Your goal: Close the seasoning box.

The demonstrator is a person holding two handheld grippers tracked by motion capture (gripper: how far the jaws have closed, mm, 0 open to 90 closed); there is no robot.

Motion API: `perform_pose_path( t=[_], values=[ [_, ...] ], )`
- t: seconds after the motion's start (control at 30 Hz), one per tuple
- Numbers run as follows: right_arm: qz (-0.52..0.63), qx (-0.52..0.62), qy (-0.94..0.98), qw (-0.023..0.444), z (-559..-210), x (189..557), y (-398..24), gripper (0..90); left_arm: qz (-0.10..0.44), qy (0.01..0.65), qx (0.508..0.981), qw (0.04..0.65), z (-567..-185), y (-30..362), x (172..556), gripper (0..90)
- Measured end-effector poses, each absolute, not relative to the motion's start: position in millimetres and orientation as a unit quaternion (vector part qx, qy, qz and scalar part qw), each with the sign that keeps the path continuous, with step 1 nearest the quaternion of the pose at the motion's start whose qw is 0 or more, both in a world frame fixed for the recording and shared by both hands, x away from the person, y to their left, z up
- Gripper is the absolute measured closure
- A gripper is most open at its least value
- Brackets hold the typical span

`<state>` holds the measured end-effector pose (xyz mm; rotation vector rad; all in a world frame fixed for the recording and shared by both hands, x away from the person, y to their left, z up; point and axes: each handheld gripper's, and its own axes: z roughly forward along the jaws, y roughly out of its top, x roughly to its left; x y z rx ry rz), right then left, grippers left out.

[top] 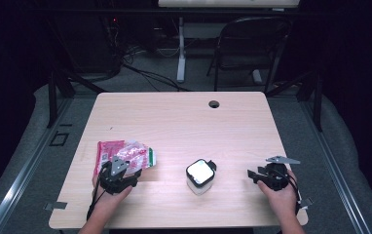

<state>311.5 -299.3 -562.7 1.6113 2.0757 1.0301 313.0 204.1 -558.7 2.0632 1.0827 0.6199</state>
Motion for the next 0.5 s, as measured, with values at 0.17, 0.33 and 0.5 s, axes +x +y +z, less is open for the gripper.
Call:
perform_pose_path(
  t=[0.17,0.33,0.5],
  values=[
    [0.364,0.567,0.721,0.162,-563.0,310.9,-299.7,49.4,0.239,0.422,0.797,0.359,-558.8,204.3,313.1,41.9],
    [0.364,0.564,0.722,0.166,-562.8,310.6,-298.5,48.8,0.239,0.422,0.797,0.360,-558.6,204.5,313.3,41.8],
    [0.363,0.562,0.724,0.166,-563.1,310.1,-297.1,48.5,0.237,0.422,0.797,0.361,-558.2,204.8,313.7,41.8]
  ],
)
